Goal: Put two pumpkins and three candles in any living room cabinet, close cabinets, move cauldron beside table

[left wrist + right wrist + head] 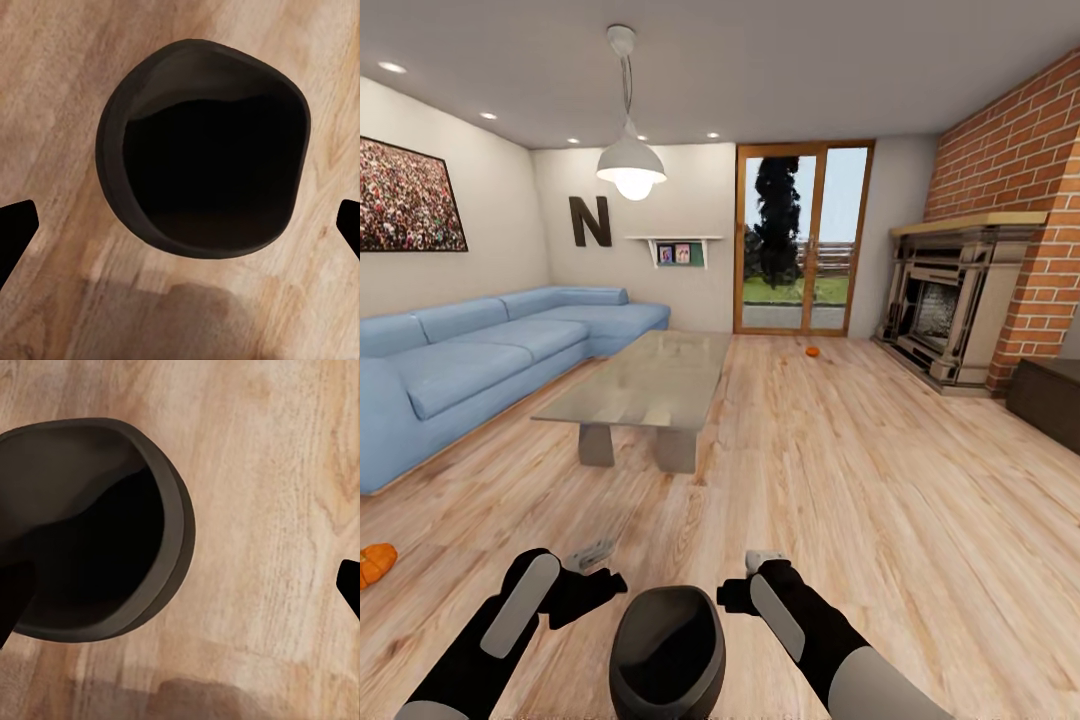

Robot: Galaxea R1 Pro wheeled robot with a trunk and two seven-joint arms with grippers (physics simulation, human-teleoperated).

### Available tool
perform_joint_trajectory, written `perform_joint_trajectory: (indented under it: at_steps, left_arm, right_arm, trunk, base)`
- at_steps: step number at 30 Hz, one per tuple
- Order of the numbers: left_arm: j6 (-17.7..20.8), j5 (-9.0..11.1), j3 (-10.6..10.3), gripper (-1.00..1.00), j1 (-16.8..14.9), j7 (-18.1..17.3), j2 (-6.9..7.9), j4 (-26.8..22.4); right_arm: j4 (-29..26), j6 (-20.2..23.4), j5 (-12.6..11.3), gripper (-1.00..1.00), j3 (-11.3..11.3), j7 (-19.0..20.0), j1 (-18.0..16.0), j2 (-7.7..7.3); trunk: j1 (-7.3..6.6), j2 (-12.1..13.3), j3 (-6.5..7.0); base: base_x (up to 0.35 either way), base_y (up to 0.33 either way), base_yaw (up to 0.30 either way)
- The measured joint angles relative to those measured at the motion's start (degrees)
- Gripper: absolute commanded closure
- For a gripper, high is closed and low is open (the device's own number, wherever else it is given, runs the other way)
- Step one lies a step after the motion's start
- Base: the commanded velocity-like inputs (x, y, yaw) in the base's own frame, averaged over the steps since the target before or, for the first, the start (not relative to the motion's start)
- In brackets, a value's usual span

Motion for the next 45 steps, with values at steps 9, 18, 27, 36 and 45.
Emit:
perform_joint_trajectory:
  at_steps: [9,18,27,36,45]
  left_arm:
    - [0.0,0.1,0.0,-1.00,0.0,-0.1,-0.16,0.0]
    - [0.0,0.1,0.0,-1.00,0.0,-0.1,0.03,0.0]
    - [0.0,0.1,0.0,-1.00,0.0,-0.2,-0.15,-0.1]
    - [0.0,0.3,0.0,-1.00,0.0,-0.9,-0.28,-0.2]
    - [0.1,0.4,0.0,-1.00,0.0,-1.0,-0.34,-0.5]
  right_arm:
    - [0.0,-1.1,0.0,-1.00,0.0,0.1,0.0,0.00]
    - [0.0,-3.5,0.0,-1.00,1.0,0.4,0.0,0.00]
    - [0.0,-4.0,-1.5,-1.00,4.4,3.0,0.0,0.00]
    - [0.0,-4.2,-1.6,-1.00,4.5,3.2,0.0,0.00]
    - [0.0,-4.2,-1.6,-1.00,4.5,3.3,0.0,0.00]
  trunk:
    - [1.98,-3.6,-1.62]
    - [3.57,-6.4,-3.32]
    - [3.80,-6.6,-5.31]
    - [4.03,-6.7,-7.31]
    - [4.18,-6.8,-8.64]
  base:
    - [0.000,0.000,0.000]
    - [0.000,0.000,0.000]
    - [0.000,0.000,0.000]
    - [0.000,0.000,0.000]
    - [0.000,0.000,0.000]
